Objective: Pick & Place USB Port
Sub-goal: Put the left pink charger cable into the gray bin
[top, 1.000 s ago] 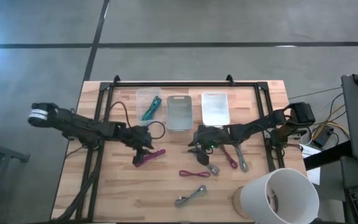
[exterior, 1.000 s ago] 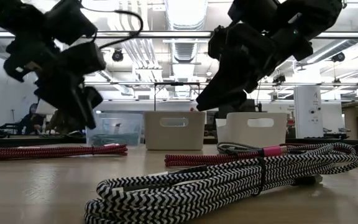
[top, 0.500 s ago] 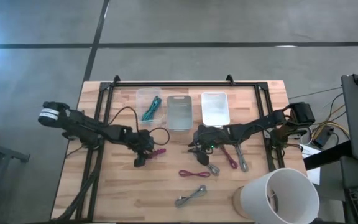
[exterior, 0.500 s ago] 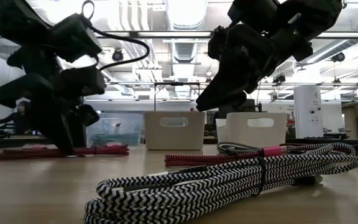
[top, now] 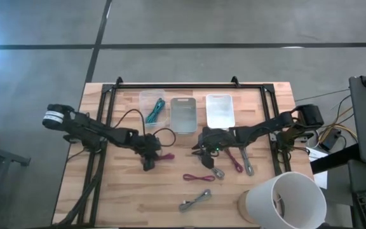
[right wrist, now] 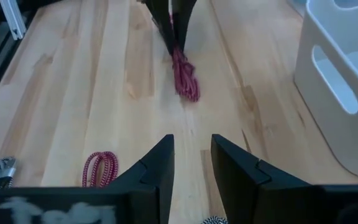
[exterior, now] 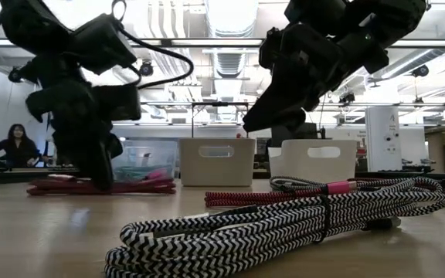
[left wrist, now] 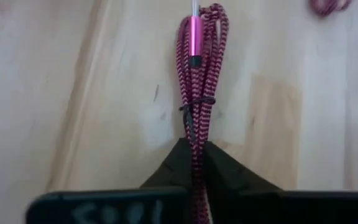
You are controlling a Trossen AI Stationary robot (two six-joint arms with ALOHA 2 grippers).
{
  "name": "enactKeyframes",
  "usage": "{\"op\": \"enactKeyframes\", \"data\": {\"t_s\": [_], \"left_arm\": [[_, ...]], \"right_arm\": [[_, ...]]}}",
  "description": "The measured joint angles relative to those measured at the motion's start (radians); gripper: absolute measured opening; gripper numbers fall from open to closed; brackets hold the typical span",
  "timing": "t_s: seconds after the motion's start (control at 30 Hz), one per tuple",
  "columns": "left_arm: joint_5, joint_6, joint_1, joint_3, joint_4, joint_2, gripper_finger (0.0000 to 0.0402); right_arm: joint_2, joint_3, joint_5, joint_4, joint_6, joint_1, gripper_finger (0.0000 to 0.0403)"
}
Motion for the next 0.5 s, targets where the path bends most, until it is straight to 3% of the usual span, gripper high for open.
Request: {"op": "enactKeyframes", "data": {"t_s": [0.33,0.5], "left_arm": [[-0.065,0.029,0.0,0.214,-0.021,-0.039,0.001],[-0.275,0.037,0.004,0.344,-0.062,-0.039,0.0012]], "right_arm": [[-0.107,0.0,-0.002,-0.093,-0.146,0.0,0.0109],[-0.23,0.0,-0.002,-0.286,-0.165,0.001,0.0107]]}}
